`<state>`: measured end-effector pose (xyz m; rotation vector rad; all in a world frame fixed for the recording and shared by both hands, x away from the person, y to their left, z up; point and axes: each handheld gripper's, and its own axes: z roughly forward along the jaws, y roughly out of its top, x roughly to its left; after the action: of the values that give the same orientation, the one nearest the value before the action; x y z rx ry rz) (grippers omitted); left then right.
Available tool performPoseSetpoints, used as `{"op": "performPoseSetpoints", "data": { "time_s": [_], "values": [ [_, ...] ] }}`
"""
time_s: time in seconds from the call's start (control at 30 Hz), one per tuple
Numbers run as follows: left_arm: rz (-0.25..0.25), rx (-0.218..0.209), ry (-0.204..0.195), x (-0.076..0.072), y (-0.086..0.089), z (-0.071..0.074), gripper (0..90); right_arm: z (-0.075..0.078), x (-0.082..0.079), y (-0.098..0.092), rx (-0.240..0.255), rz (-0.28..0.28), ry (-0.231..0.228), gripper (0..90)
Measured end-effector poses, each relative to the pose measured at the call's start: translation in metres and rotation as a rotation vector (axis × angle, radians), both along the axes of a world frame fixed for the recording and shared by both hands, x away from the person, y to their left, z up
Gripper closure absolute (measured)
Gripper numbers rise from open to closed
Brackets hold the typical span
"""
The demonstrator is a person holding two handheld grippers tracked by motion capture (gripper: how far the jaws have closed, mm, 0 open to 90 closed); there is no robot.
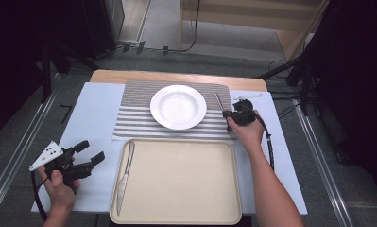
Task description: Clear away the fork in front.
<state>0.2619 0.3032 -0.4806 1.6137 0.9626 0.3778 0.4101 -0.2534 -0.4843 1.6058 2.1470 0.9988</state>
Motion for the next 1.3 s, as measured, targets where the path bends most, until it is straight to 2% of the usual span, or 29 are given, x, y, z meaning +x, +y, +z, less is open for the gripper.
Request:
{"op": "performPoseSetpoints", "data": {
  "time_s": [0.03, 0.07, 0.23, 0.27, 0.3, 0.5, 0.63, 0.93, 1.03, 1.3],
  "values": [
    [0.0, 0.0, 0.0, 0.0, 0.0, 0.0, 13.0, 0.0, 0.0, 0.0, 0.0, 0.0, 0.0, 82.5],
    [-0.004, -0.003, -0.004, 0.001, -0.003, 0.002, 13.0, 0.0, -0.003, -0.001, 0.003, 0.005, -0.023, 82.5],
    [-0.038, 0.004, -0.027, 0.004, -0.02, 0.014, 13.0, 0.001, -0.01, -0.004, 0.025, 0.01, -0.069, 82.4],
    [-0.038, 0.004, -0.027, 0.004, -0.02, 0.014, 13.0, 0.001, -0.01, -0.004, 0.025, 0.01, -0.069, 82.4],
    [-0.049, 0.01, -0.029, 0.006, -0.027, 0.017, 13.0, 0.001, -0.013, -0.006, 0.043, 0.013, -0.082, 82.4],
    [-0.093, 0.0, -0.018, 0.014, -0.047, 0.022, 12.8, 0.002, -0.019, -0.006, 0.047, 0.028, -0.118, 82.4],
    [-0.116, -0.01, -0.015, 0.022, -0.06, 0.028, 12.8, 0.003, -0.022, -0.006, 0.059, 0.03, -0.134, 82.4],
    [-0.178, 0.022, 0.0, 0.044, -0.091, 0.034, 12.8, 0.006, -0.028, -0.003, 0.074, 0.06, -0.162, 82.4],
    [-0.185, 0.035, 0.009, 0.05, -0.101, 0.033, 12.8, 0.007, -0.03, -0.002, 0.077, 0.066, -0.172, 82.4],
    [-0.202, 0.036, 0.017, 0.059, -0.119, 0.032, 12.9, 0.014, -0.035, 0.001, 0.082, 0.092, -0.193, 82.4]
  ]
}}
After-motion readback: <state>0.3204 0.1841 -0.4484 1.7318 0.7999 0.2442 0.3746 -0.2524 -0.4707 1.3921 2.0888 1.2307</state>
